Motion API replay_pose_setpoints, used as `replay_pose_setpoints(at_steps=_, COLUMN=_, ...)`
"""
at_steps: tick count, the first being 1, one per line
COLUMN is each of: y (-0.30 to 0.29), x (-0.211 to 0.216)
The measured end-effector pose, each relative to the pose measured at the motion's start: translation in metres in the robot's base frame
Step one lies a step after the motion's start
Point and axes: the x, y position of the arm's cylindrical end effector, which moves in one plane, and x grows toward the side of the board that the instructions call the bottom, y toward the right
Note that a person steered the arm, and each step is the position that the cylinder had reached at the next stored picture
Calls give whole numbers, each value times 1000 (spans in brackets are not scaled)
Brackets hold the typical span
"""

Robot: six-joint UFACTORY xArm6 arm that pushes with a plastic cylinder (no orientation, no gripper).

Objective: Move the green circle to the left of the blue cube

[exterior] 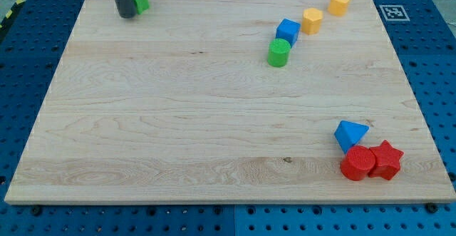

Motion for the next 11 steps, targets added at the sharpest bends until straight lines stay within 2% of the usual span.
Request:
replay_pose_setpoints(at_steps=1, y=85, x=78)
replay_pose_setpoints(at_steps=2, y=190, x=132)
replay_pose_setpoints(at_steps=3, y=292, x=136)
replay_pose_setpoints(at_steps=5, y=305, x=125)
replay_pose_setpoints(at_steps=7, y=281, x=108)
replay_pose_setpoints(at_steps=9, y=252, x=65)
replay_pose_setpoints(at_steps=11, y=211, x=61)
